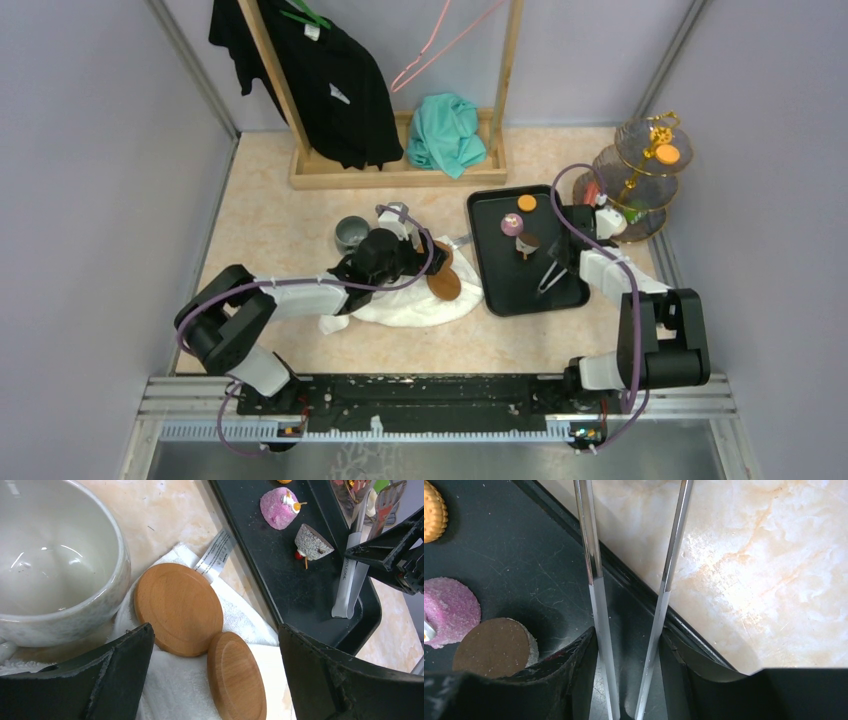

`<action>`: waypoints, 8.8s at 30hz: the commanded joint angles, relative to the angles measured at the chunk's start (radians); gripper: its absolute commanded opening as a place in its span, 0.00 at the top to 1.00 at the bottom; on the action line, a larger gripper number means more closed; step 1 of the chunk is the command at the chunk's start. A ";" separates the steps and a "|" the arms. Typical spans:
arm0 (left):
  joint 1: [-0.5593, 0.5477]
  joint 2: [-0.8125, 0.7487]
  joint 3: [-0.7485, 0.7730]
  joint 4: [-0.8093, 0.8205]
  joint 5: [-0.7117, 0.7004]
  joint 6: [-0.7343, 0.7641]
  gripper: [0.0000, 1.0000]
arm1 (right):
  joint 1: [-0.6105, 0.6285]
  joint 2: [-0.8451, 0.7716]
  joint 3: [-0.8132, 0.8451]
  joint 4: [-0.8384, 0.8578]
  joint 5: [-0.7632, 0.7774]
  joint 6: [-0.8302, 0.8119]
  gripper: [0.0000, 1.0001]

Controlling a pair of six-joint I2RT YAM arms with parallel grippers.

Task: Serve the afternoon tea
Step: Pick up the clamp from the center of the board, then adjust the dessert on the tray.

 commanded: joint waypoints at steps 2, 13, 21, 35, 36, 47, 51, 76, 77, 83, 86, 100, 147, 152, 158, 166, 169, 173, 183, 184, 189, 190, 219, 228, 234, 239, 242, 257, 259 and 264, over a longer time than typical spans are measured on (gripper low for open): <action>0.005 0.006 0.021 0.013 0.015 -0.006 0.02 | 0.011 -0.038 0.019 0.046 0.028 0.006 0.55; 0.005 -0.016 0.014 0.012 0.017 -0.006 0.02 | 0.019 -0.146 -0.023 0.007 0.038 0.011 0.54; 0.005 -0.033 0.007 0.012 0.015 -0.007 0.02 | 0.027 -0.213 -0.036 -0.019 0.044 0.010 0.56; 0.005 -0.056 -0.011 0.016 0.023 -0.010 0.02 | 0.053 -0.317 -0.065 -0.065 0.072 0.017 0.59; 0.005 -0.057 -0.012 0.017 0.022 -0.010 0.02 | 0.053 -0.324 -0.067 -0.067 0.074 0.017 0.59; 0.005 -0.064 -0.018 0.018 0.032 -0.016 0.02 | 0.059 -0.403 -0.082 -0.096 0.099 0.013 0.63; 0.004 -0.066 -0.018 0.018 0.035 -0.019 0.03 | 0.065 -0.428 -0.084 -0.106 0.103 0.007 0.64; 0.004 -0.070 -0.014 0.003 0.034 -0.030 0.03 | 0.233 -0.588 -0.051 -0.248 0.179 -0.013 0.69; 0.004 -0.071 -0.014 0.002 0.033 -0.030 0.03 | 0.254 -0.594 -0.048 -0.258 0.187 -0.010 0.69; 0.004 -0.090 -0.013 -0.020 0.018 -0.030 0.03 | 0.358 -0.644 -0.022 -0.339 0.199 -0.003 0.71; 0.004 -0.104 -0.011 -0.040 0.007 -0.030 0.03 | 0.401 -0.681 -0.001 -0.384 0.178 -0.018 0.71; -0.007 -0.160 0.008 -0.117 -0.032 -0.042 0.04 | 0.466 -0.778 0.106 -0.518 -0.010 -0.062 0.73; -0.016 -0.135 -0.002 -0.101 -0.035 -0.050 0.04 | 0.475 -0.544 0.096 -0.467 0.015 -0.157 0.65; -0.016 -0.131 -0.002 -0.098 -0.033 -0.050 0.04 | 0.476 -0.516 0.101 -0.474 0.016 -0.157 0.63; -0.016 -0.132 -0.005 -0.096 -0.030 -0.050 0.04 | 0.475 -0.510 0.111 -0.499 0.030 -0.142 0.69; -0.016 -0.146 -0.012 -0.095 -0.027 -0.052 0.04 | 0.475 -0.567 0.131 -0.525 0.038 -0.114 0.95; -0.016 -0.157 -0.019 -0.097 -0.031 -0.053 0.04 | 0.476 -0.591 0.135 -0.521 0.029 -0.095 1.00; -0.016 -0.168 -0.022 -0.100 -0.035 -0.051 0.04 | 0.475 -0.620 0.132 -0.504 -0.019 -0.054 1.00; -0.016 -0.207 -0.029 -0.116 -0.048 -0.038 0.04 | 0.476 -0.760 0.041 -0.360 -0.234 0.165 1.00; -0.016 -0.211 -0.029 -0.119 -0.048 -0.036 0.04 | 0.476 -0.780 0.021 -0.334 -0.256 0.195 1.00; -0.016 -0.231 -0.031 -0.130 -0.055 -0.028 0.04 | 0.475 -0.897 -0.081 -0.218 -0.323 0.346 1.00; -0.016 -0.232 -0.031 -0.130 -0.056 -0.028 0.04 | 0.475 -0.920 -0.099 -0.202 -0.328 0.376 1.00; -0.016 -0.190 -0.003 -0.138 -0.040 -0.034 0.04 | 0.475 -0.804 0.017 -0.454 -0.162 0.090 0.75; -0.015 -0.185 -0.011 -0.129 -0.046 -0.029 0.04 | 0.478 -0.749 0.000 -0.436 -0.156 0.071 0.70; -0.016 -0.182 -0.021 -0.116 -0.042 -0.031 0.04 | 0.478 -0.726 -0.012 -0.425 -0.162 0.063 0.66; -0.015 -0.183 -0.028 -0.106 -0.044 -0.034 0.04 | 0.483 -0.720 -0.004 -0.417 -0.171 0.050 0.65; -0.015 -0.185 -0.029 -0.106 -0.045 -0.033 0.04 | 0.486 -0.716 0.002 -0.420 -0.176 0.045 0.64; -0.015 -0.164 -0.046 -0.089 -0.037 -0.041 0.04 | 0.520 -0.677 -0.008 -0.456 -0.097 0.055 0.62; -0.016 -0.161 -0.048 -0.086 -0.035 -0.043 0.04 | 0.535 -0.663 -0.007 -0.457 -0.068 0.061 0.62; -0.016 -0.154 -0.055 -0.078 -0.029 -0.047 0.04 | 0.591 -0.615 0.005 -0.465 0.010 0.088 0.61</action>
